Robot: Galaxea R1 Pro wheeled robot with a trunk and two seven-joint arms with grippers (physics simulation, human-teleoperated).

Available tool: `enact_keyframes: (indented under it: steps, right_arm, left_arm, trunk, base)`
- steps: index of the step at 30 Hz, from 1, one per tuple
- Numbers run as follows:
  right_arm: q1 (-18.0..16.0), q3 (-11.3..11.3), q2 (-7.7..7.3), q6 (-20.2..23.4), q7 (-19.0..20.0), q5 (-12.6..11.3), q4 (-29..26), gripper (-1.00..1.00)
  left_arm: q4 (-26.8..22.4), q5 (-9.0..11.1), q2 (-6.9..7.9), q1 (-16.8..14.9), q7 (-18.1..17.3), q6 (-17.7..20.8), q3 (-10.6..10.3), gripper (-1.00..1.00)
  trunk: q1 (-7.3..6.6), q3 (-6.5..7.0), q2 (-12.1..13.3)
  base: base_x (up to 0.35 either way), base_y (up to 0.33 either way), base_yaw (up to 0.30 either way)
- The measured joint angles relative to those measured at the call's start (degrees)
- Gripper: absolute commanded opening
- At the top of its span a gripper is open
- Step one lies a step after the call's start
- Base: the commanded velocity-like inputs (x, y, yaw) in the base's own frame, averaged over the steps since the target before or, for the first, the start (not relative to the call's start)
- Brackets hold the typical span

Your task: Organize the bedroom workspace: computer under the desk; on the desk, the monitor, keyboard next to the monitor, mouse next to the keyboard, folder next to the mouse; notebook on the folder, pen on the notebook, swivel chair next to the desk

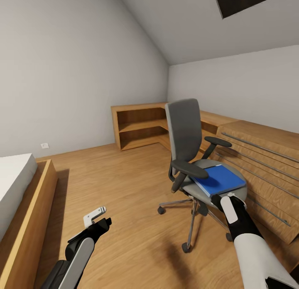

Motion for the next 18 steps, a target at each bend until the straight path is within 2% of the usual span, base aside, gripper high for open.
enact_keyframes:
  steps: [10, 12, 18]
  right_arm:
    - [0.0, 0.0, -0.08, 0.2, 0.0, 0.2, 0.0, -1.0]
    - [0.0, 0.1, -0.05, -0.2, 0.1, -1.2, 0.0, -1.0]
    - [0.0, 0.0, -0.05, -0.2, 0.1, -1.2, 0.0, -1.0]
  left_arm:
    - [0.0, 0.0, 0.0, 0.0, 0.0, 0.0, 0.0, 1.0]
    - [0.0, 0.0, 0.0, 0.0, 0.0, 0.0, 0.0, 1.0]
    - [0.0, 0.0, 0.0, 0.0, 0.0, 0.0, 0.0, 1.0]
  trunk:
    - [0.0, 0.0, 0.0]
    - [0.0, 0.0, 0.0]
    - [0.0, 0.0, 0.0]
  base:
    - [0.0, 0.0, 0.0]
    - [0.0, 0.0, 0.0]
    - [0.0, 0.0, 0.0]
